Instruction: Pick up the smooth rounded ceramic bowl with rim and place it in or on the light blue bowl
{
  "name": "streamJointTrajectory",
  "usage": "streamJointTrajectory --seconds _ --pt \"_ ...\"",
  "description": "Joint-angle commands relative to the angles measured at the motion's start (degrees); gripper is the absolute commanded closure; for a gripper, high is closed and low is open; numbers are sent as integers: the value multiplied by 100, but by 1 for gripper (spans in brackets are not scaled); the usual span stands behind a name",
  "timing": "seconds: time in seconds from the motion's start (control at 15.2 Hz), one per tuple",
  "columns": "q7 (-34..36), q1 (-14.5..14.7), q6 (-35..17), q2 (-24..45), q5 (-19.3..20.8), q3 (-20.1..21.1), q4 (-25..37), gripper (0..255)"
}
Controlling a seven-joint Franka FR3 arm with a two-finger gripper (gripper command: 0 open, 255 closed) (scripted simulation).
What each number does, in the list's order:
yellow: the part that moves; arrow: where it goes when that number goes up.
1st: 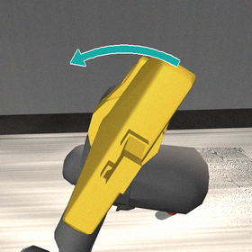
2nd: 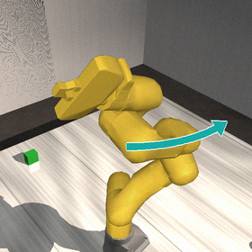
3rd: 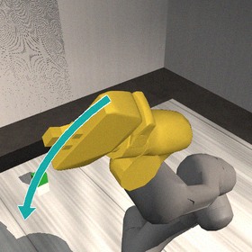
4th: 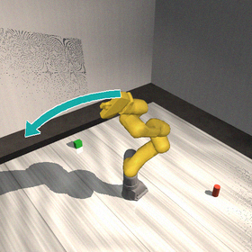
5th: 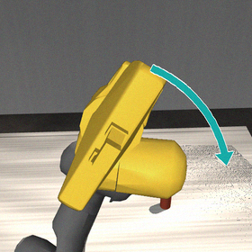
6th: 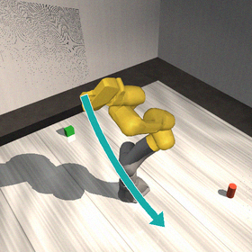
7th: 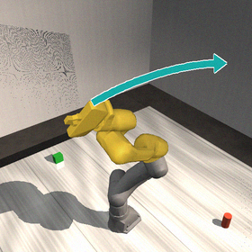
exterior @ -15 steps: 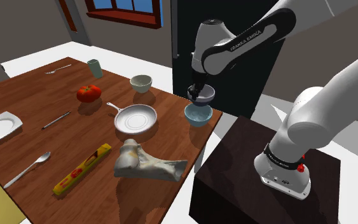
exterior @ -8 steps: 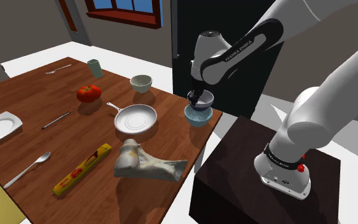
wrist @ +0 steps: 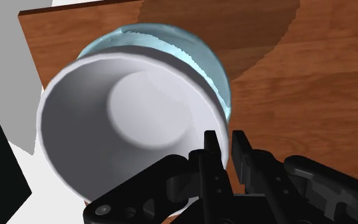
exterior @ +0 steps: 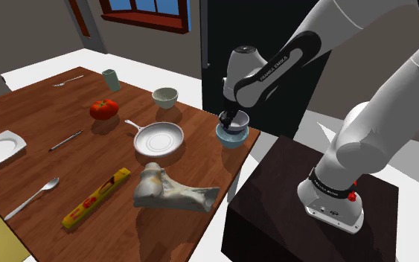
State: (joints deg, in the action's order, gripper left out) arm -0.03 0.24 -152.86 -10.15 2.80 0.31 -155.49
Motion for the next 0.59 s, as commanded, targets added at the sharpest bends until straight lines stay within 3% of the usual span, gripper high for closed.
streamJointTrajectory --seconds 0.0,0.2,0.26,0.53 --pt "1 0 -13 6 1 0 -3 255" --pt "1 0 -13 6 1 0 -3 255" --pt "1 -1 -13 6 1 0 -3 0" --pt "1 0 -13 6 1 0 -3 0"
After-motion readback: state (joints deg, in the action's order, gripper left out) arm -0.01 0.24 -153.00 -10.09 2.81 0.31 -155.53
